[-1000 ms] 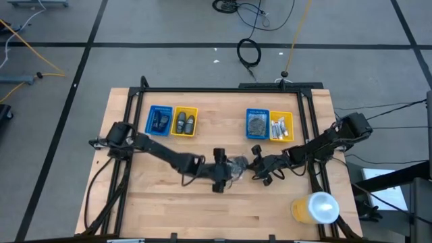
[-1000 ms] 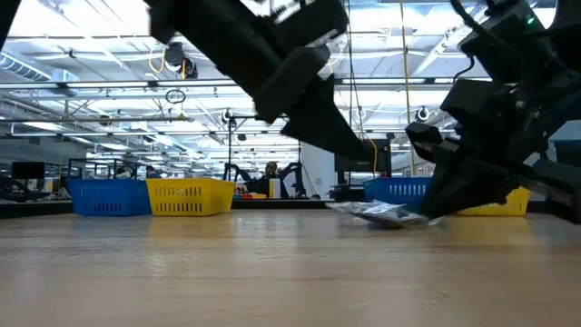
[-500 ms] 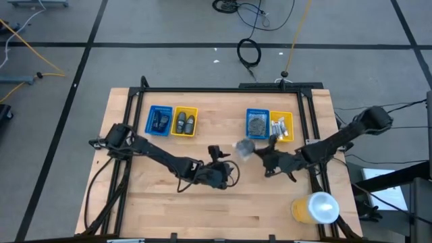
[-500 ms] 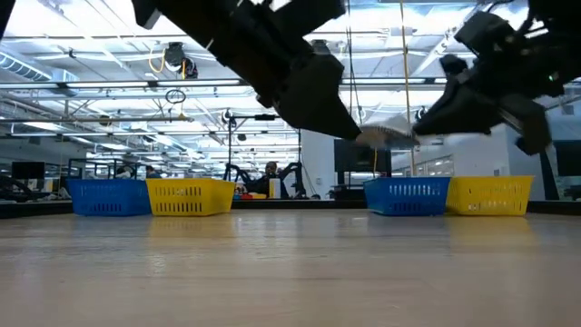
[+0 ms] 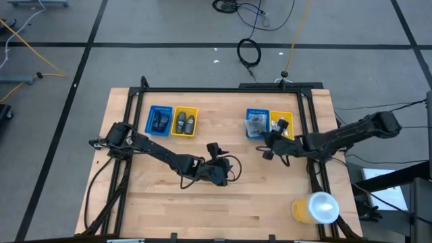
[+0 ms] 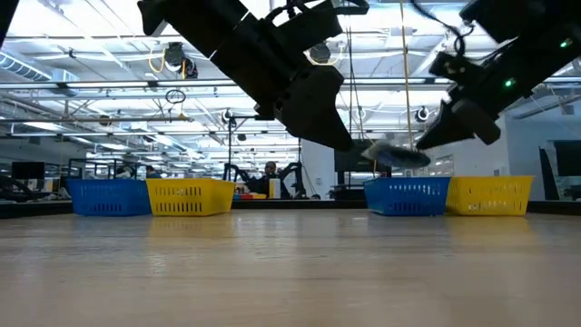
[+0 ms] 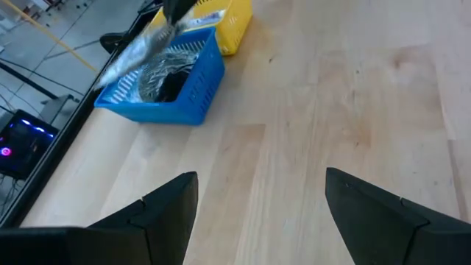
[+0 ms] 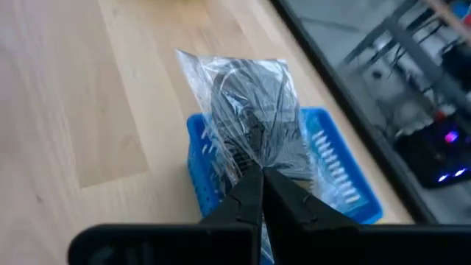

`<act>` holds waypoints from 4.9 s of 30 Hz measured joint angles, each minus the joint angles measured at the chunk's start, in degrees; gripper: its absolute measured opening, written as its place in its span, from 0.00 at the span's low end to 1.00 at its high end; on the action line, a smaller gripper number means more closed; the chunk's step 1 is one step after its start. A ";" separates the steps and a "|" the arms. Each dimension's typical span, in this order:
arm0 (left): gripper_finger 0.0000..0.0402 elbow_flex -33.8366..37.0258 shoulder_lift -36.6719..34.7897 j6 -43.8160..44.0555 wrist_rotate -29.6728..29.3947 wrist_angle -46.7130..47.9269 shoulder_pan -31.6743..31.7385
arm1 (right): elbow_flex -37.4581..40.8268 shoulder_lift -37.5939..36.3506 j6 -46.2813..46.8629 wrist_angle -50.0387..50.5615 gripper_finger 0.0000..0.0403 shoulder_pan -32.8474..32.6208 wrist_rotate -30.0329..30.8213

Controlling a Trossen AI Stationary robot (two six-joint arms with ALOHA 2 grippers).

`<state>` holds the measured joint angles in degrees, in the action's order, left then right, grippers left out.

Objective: Pick & Place Travel size toiletries
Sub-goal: Put the black hairbrush into the right blue bin

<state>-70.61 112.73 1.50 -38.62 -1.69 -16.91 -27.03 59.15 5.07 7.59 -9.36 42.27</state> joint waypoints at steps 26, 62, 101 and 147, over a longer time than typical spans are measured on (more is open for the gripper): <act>0.73 0.00 0.00 0.35 0.01 0.17 0.00 | 1.88 4.78 -40.65 0.85 0.04 7.18 6.29; 0.73 0.00 -0.04 2.34 0.20 0.15 0.87 | -0.55 8.94 -9.75 -18.33 0.03 26.31 -24.57; 0.73 0.00 -0.04 2.34 0.20 0.61 0.87 | -7.88 -3.22 -1.20 23.24 0.00 22.98 -19.77; 0.73 0.00 -0.02 3.23 0.22 1.16 0.87 | -6.13 4.34 -8.81 2.26 0.00 22.79 -14.77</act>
<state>-70.61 112.71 4.73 -38.40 -0.54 -16.03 -33.16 63.48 -3.74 9.84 13.43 27.50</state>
